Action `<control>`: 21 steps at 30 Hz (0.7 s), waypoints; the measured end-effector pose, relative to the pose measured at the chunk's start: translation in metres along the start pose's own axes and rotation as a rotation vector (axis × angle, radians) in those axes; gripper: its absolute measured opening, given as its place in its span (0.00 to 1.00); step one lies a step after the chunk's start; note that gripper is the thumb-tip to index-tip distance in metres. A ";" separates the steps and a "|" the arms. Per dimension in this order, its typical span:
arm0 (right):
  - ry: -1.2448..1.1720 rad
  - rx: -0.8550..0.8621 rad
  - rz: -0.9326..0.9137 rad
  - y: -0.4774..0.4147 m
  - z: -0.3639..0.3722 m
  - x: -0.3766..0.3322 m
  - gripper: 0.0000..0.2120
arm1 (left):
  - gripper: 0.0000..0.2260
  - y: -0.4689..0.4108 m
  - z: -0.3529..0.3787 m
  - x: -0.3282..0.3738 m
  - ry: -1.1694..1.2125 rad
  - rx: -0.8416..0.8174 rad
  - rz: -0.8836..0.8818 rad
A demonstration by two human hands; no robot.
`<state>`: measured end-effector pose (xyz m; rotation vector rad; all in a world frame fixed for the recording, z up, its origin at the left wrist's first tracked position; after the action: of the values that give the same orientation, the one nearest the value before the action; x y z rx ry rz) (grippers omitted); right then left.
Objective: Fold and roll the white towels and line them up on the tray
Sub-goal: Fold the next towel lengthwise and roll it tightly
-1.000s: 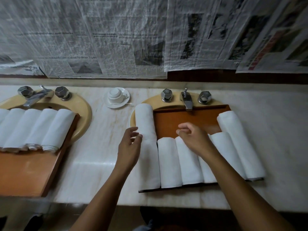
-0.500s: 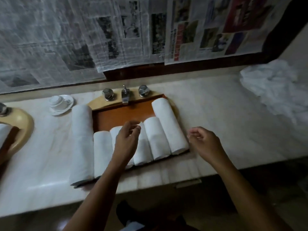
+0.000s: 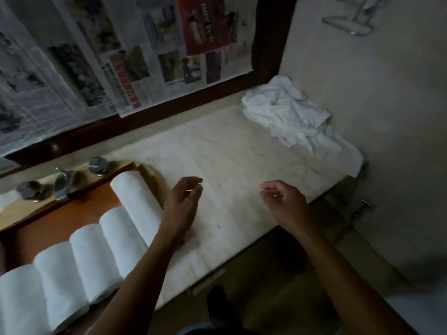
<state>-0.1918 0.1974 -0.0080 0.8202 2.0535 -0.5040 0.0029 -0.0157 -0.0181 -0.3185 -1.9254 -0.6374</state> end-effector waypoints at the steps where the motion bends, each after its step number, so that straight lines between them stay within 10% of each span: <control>1: 0.008 0.026 0.014 -0.003 -0.011 0.006 0.07 | 0.07 -0.009 0.012 0.006 -0.015 -0.018 0.004; 11: 0.080 0.222 0.136 -0.053 -0.099 0.088 0.06 | 0.08 -0.069 0.143 0.071 -0.092 -0.227 0.026; 21: 0.311 -0.004 0.165 -0.194 -0.138 0.226 0.24 | 0.07 -0.133 0.260 0.085 -0.176 -0.172 -0.064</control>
<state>-0.5036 0.2281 -0.1072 1.1122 2.2400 -0.2936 -0.2964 0.0164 -0.0634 -0.4355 -2.0592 -0.8439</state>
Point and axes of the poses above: each hand's wrist, its own y-axis away from the middle knuckle, its own z-axis out of the palm, x = y × z, the point moved 10 cm from there along -y, towards the middle knuckle, and after that the axes turned 15 degrees about -z, right-handed, at the moved point
